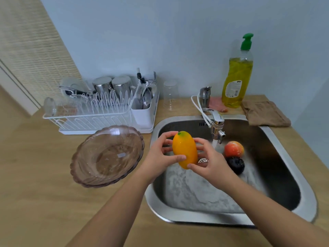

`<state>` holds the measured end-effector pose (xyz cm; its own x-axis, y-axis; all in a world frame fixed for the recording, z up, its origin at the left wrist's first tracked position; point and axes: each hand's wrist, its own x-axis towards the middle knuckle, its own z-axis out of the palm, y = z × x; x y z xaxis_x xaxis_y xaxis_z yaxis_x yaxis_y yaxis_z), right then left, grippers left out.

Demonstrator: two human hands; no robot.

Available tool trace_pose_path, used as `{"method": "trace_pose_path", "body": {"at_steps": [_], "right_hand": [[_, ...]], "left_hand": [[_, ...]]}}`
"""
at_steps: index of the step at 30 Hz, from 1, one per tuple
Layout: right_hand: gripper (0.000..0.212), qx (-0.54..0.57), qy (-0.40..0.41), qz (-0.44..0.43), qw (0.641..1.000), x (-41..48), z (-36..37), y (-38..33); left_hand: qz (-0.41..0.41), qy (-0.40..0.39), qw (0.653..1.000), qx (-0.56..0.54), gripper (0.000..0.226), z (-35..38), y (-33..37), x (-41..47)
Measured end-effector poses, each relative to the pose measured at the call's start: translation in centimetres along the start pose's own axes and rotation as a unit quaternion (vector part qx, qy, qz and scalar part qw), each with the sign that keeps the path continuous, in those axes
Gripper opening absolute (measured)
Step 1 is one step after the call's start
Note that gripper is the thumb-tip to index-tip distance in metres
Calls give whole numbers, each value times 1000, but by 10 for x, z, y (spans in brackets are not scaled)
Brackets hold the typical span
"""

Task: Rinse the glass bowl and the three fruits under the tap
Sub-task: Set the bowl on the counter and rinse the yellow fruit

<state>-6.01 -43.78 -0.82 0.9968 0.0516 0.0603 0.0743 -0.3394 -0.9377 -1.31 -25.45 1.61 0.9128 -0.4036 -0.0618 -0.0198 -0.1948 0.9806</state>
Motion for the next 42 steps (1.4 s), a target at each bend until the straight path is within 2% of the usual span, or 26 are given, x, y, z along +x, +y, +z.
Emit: {"method": "trace_pose_path", "body": {"at_steps": [3, 12, 17, 19, 21, 23, 27, 29, 32, 36, 42], "right_hand": [[71, -9, -11, 18, 1000, -2, 5, 5], [68, -25, 9, 0, 1000, -4, 5, 6], [67, -38, 15, -3, 999, -9, 5, 8], [67, -67, 24, -19, 997, -7, 8, 4], [69, -89, 23, -50, 994, -1, 9, -4], [71, -94, -7, -72, 993, 10, 10, -17], [77, -32, -94, -89, 991, 38, 31, -49], [76, -14, -113, -100, 988, 55, 50, -64], [75, -20, -139, -109, 984, 83, 84, -81], [79, -16, -176, -98, 979, 113, 135, -85], [88, -32, -168, -48, 984, 135, 197, -68]], "left_hand": [[-12, 5, 1000, 3, 63, 2, -5, -5], [-14, 20, 999, -21, 63, 7, -9, -5], [-29, 3, 999, -36, 70, 11, -13, -7], [-34, 30, 998, -51, 74, 14, -12, -8], [-39, 67, 993, -84, 67, 11, -6, -8], [-48, 86, 986, -136, 61, -5, 0, -10], [-45, 97, 971, -212, 67, -54, 13, -18], [-43, 112, 962, -244, 56, -82, 18, -23], [-58, 153, 971, -175, 47, -128, 19, -27], [-86, 232, 957, -150, 46, -172, 7, -33], [-137, 259, 950, -105, 48, -203, -31, -38]]}}
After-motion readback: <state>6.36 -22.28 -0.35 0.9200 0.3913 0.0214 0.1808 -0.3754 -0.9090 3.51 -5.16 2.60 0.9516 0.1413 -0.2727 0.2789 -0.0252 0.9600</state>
